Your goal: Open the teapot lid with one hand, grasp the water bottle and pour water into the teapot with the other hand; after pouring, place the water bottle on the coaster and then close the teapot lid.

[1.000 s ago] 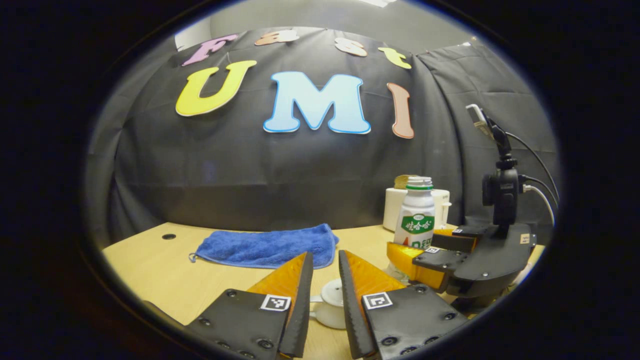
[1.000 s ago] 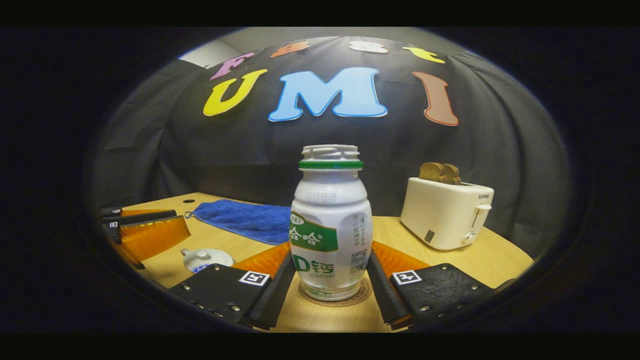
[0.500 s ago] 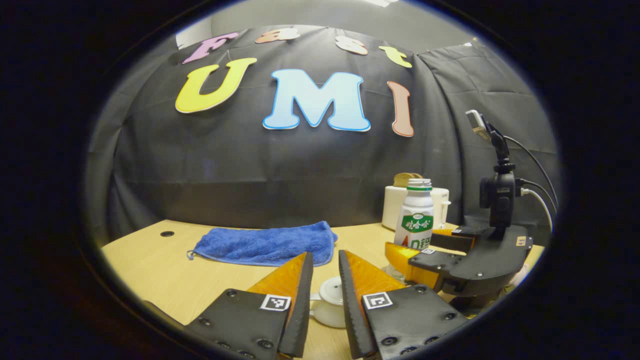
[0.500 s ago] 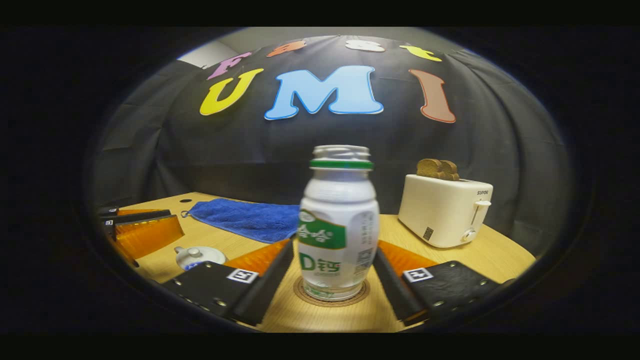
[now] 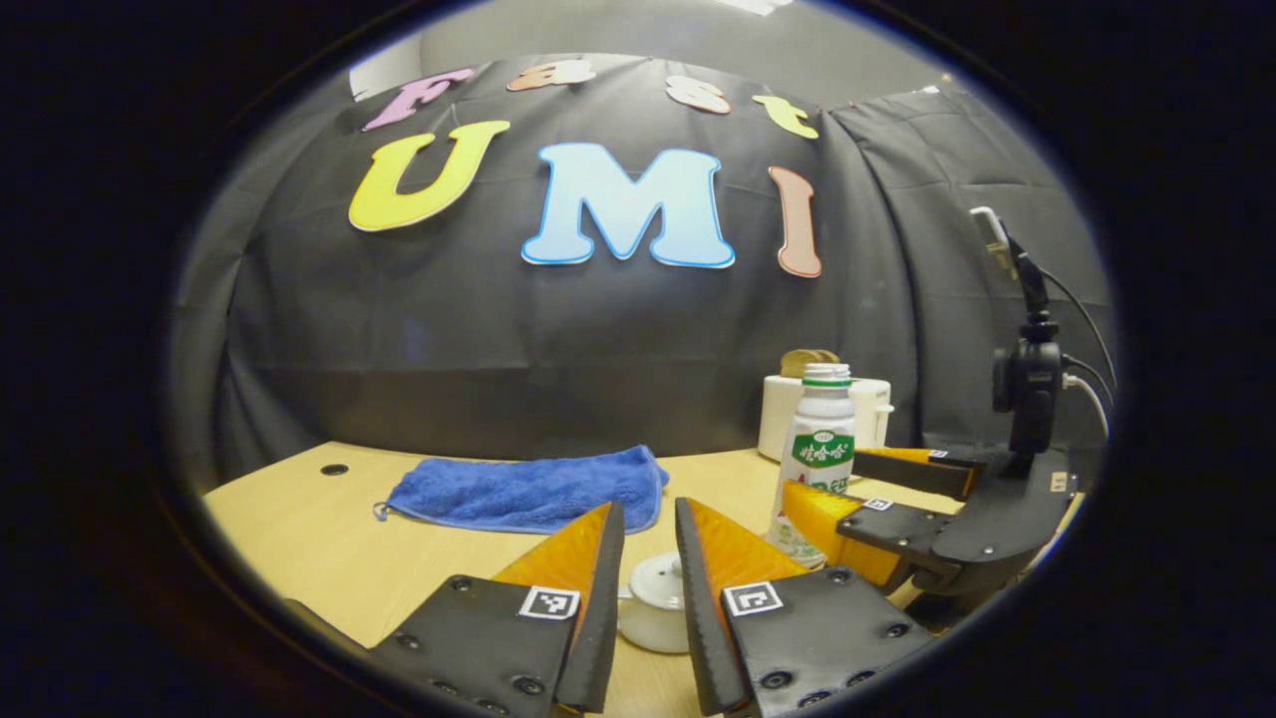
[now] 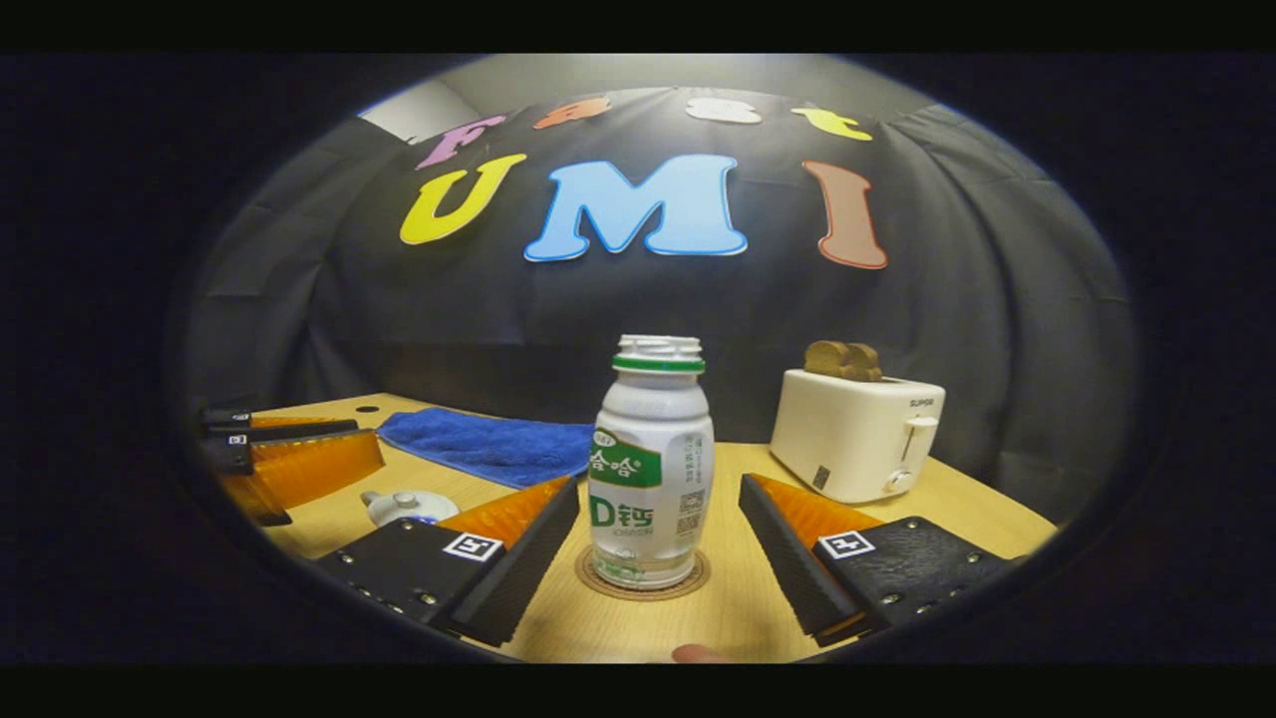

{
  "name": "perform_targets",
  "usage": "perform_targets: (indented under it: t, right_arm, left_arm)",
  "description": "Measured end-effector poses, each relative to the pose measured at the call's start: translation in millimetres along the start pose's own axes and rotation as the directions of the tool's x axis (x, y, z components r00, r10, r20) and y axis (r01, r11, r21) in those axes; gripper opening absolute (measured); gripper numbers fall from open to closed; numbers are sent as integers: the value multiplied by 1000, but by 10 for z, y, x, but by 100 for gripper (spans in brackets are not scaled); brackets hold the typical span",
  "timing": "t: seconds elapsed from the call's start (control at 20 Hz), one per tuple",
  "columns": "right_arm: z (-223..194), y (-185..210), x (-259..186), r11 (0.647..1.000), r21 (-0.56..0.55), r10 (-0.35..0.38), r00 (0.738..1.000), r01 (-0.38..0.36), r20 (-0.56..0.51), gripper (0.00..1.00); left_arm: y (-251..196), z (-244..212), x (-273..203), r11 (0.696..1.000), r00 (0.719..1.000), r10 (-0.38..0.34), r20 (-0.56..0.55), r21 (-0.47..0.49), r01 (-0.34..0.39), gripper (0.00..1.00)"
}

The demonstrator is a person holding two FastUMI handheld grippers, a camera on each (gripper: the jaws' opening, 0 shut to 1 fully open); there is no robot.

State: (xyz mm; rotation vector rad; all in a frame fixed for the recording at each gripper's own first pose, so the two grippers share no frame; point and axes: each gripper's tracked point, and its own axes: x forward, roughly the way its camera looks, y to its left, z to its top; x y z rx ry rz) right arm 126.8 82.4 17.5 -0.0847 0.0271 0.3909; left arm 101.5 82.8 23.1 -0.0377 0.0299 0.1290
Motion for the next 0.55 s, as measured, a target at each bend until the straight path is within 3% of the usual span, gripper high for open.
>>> perform_targets:
  t: [0.05, 0.1, 0.15, 0.2, 0.25, 0.35, 0.4, 0.55]
  right_arm:
    - [6, -6, -87, 1000, 8, -2, 1000, 2, 8, 99]
    - [23, -18, -185, 1000, 24, -5, 1000, 5, 15, 99]
    - [23, -8, -303, 999, 38, -3, 1000, 2, 18, 99]
    - [39, 14, -418, 999, 50, 2, 1000, -3, 24, 99]
    - [30, 31, -551, 998, 55, -2, 1000, 1, 25, 99]
    - [-37, 21, -799, 998, 56, -28, 999, 27, 22, 99]
    - [-70, 20, -909, 998, 56, -41, 999, 40, 19, 99]
    - [-199, 50, -1159, 997, 44, -64, 998, 63, 6, 99]
  left_arm:
    - [-26, 8, -43, 1000, 1000, 0, 3, 3, 0, 48]
    - [-53, 5, -93, 1000, 1000, 4, 8, 5, -4, 39]
    - [-64, -12, -165, 1000, 1000, 14, 9, 7, -14, 39]
    - [-88, -21, -243, 1000, 1000, 25, 16, 8, -25, 48]
    - [-118, -51, -326, 999, 999, 33, 18, 5, -33, 48]
    - [-203, -164, -499, 999, 999, 50, 9, -8, -50, 39]
    - [-235, -232, -588, 998, 998, 62, -1, -9, -62, 29]
    - [-286, -254, -812, 994, 994, 110, 14, 23, -111, 29]
